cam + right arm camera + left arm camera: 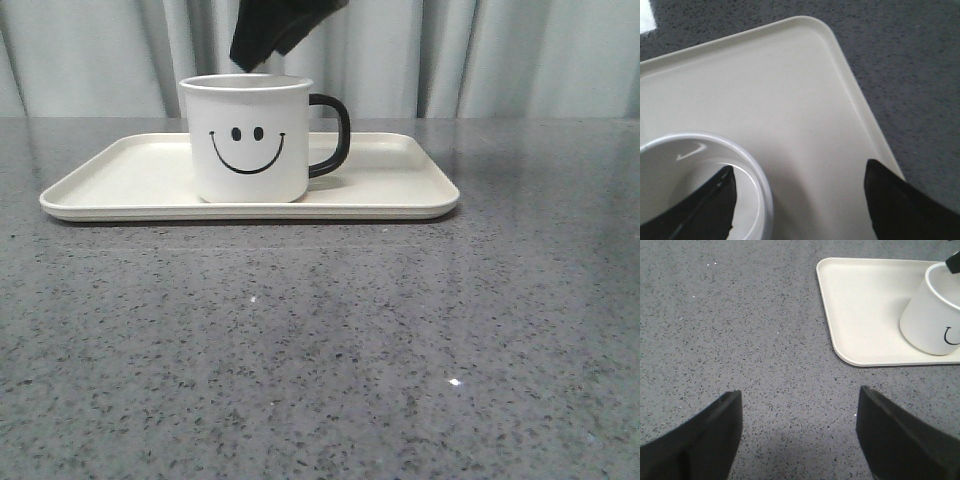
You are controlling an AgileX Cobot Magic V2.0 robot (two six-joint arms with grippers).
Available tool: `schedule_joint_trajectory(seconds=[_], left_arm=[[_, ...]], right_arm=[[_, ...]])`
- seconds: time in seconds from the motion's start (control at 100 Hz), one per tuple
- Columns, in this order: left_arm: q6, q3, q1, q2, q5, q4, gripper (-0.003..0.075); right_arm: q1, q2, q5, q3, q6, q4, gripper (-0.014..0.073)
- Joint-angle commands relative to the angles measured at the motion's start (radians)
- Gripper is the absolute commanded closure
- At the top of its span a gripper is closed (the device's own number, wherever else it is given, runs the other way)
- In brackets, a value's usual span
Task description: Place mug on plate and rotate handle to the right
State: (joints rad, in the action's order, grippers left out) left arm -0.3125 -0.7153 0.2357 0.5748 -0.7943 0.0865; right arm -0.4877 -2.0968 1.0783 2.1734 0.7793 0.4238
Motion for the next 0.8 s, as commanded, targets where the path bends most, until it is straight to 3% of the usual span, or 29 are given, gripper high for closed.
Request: schedule_joint_trajectory(seconds=[0.0, 0.44, 0.79], left_arm=[[-0.007, -0.025, -0.002, 0.001, 0.068, 0.006, 0.0247], [-0.007, -0.025, -0.002, 0.001, 0.068, 0.006, 0.0247], [-0.007, -0.025, -0.002, 0.001, 0.066, 0.006, 0.0247]], right_arm=[[0.004, 0.128, -0.048, 0.035, -0.057, -0.037, 0.0055], [0.004, 0.433, 0.039, 0.005, -0.285, -0.214, 0.0064], [0.004, 0.735, 0.099, -0.250, -0.560, -0.591, 0.0064]])
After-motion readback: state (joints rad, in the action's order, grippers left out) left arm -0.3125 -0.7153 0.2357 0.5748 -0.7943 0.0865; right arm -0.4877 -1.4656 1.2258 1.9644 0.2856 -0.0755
